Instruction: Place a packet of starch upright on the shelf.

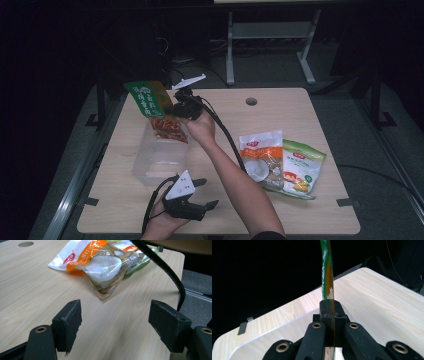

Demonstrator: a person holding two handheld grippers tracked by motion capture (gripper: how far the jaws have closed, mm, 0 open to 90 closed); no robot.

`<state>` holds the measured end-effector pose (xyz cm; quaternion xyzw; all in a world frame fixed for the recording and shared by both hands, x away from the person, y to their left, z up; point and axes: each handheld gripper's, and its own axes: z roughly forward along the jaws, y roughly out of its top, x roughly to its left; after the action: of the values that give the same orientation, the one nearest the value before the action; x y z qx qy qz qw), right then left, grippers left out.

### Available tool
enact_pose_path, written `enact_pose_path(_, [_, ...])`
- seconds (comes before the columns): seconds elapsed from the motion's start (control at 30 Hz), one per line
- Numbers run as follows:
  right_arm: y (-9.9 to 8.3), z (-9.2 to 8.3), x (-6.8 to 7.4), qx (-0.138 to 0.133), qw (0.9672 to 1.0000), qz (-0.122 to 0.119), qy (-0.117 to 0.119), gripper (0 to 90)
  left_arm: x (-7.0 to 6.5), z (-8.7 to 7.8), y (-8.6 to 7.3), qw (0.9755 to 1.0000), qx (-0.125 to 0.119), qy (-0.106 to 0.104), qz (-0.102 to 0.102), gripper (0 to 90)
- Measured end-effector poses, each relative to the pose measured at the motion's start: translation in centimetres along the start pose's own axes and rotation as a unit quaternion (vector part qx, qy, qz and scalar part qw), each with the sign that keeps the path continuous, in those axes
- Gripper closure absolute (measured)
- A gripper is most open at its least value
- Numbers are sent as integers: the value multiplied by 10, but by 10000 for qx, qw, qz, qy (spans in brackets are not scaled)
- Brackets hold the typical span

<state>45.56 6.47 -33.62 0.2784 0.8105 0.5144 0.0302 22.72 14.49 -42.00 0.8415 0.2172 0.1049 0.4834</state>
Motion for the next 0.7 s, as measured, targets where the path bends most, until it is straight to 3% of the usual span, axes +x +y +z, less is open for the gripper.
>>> enact_pose_path(0.27, [-16,4,-8,-20,9999,154,-42,897,0,0,0,10000,17,-18,2,259])
enact_pose_path(0.37, [-17,4,-7,-14,9999,99,-85,896,-1,0,0,10000,-8,-14,-3,259])
enact_pose_path(0.53, [-18,3,-6,274,9994,-70,-181,851,1,-1,0,10000,-8,-18,-5,259])
enact_pose_path(0.7, [-16,-9,-6,488,9983,-168,-283,795,1,-1,1,10000,-8,-24,-2,259])
